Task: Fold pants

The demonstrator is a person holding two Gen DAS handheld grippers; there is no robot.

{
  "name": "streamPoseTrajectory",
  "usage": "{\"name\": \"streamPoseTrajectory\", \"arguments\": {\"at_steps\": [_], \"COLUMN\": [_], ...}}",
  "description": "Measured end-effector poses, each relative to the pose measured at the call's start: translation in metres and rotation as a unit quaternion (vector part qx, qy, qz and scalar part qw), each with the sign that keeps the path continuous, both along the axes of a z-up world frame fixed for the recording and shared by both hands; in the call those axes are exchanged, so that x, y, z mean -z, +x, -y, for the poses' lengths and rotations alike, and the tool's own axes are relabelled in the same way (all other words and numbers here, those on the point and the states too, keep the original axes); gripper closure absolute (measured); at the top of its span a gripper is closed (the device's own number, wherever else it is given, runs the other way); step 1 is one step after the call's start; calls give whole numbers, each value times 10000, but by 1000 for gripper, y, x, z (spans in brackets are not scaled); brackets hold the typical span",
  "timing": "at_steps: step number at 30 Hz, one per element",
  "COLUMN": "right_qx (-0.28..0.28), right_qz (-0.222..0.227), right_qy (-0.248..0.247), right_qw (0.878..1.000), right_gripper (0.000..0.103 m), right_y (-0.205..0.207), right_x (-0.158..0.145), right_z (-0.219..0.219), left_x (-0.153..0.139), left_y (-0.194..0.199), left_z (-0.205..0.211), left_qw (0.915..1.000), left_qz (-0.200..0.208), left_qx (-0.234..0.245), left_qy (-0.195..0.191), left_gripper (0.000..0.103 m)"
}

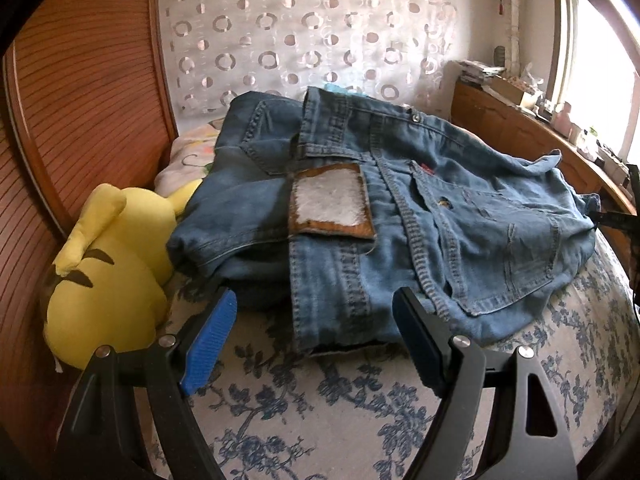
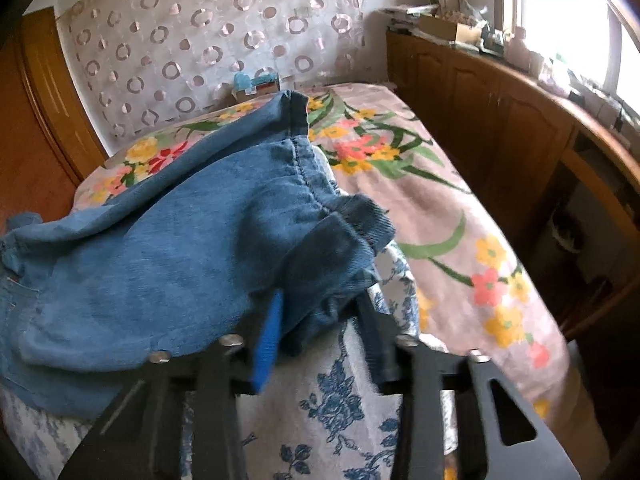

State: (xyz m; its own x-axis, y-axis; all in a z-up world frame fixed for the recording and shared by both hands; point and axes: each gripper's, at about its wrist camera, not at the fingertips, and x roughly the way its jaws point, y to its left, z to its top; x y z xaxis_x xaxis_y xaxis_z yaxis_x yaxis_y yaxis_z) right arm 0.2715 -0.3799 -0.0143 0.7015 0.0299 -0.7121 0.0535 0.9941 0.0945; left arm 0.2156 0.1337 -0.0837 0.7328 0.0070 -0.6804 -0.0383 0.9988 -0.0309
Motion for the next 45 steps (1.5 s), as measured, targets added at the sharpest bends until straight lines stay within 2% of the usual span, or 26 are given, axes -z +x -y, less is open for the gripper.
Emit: {"name": "streamPoseTrajectory", "arguments": {"at_steps": [1, 2, 4, 5, 10, 15, 16, 18, 20, 22, 27, 31, 45], "right_qx": [-13, -62, -142, -183, -326, -380, -385, -402, -423, -475, -511, -523, -635], "right_qz": [49, 108, 216, 303, 653, 670, 679, 699, 713, 727, 835, 1062, 1294], "right_qy": [-47, -57, -52, -37, -118, -219, -226, -222, -236, -298, -372, -406, -373], "right_qw": [10000, 9999, 9997, 9994, 9973, 9968, 9967, 9965, 9963, 9958, 9945, 9921, 9888], "right_gripper": [85, 88, 91, 92, 92, 92, 92, 92, 93, 93, 94, 94, 95], "right_y": [-1, -2, -5, -8, -23, -29, -30, -31, -30, -32, -40, -62, -146], "right_x": [0, -1, -5, -7, -18, -11, -10, -11, -14, -15, -25, -33, -28], "right_z": [0, 0, -1, 0, -3, -7, -7, -7, -4, -3, -4, -3, 13], "left_x": [1, 1, 3, 5, 15, 23, 25, 26, 25, 22, 3, -17, -42], "left_y": [-1, -3, -5, -6, -2, 17, 19, 22, 22, 21, 4, -14, -79], "left_z": [-2, -4, -7, -7, -3, -6, -6, -4, 1, 3, 8, 15, 13], "left_qw": [10000, 10000, 9999, 9999, 9996, 9987, 9986, 9976, 9981, 9981, 9989, 9989, 9979], "left_qz": [-6, -12, -32, -63, -233, -406, -420, -467, -450, -436, -198, 23, 403], "left_qx": [-36, -64, -109, -84, 77, 152, 166, 296, 316, 370, 407, 466, 505], "left_qy": [3, 8, -2, -40, -113, -266, -285, -409, -264, -227, -71, -39, -97], "left_gripper": [22, 22, 22, 23, 40, 40, 44, 62, 68, 81, 86, 86, 87]}}
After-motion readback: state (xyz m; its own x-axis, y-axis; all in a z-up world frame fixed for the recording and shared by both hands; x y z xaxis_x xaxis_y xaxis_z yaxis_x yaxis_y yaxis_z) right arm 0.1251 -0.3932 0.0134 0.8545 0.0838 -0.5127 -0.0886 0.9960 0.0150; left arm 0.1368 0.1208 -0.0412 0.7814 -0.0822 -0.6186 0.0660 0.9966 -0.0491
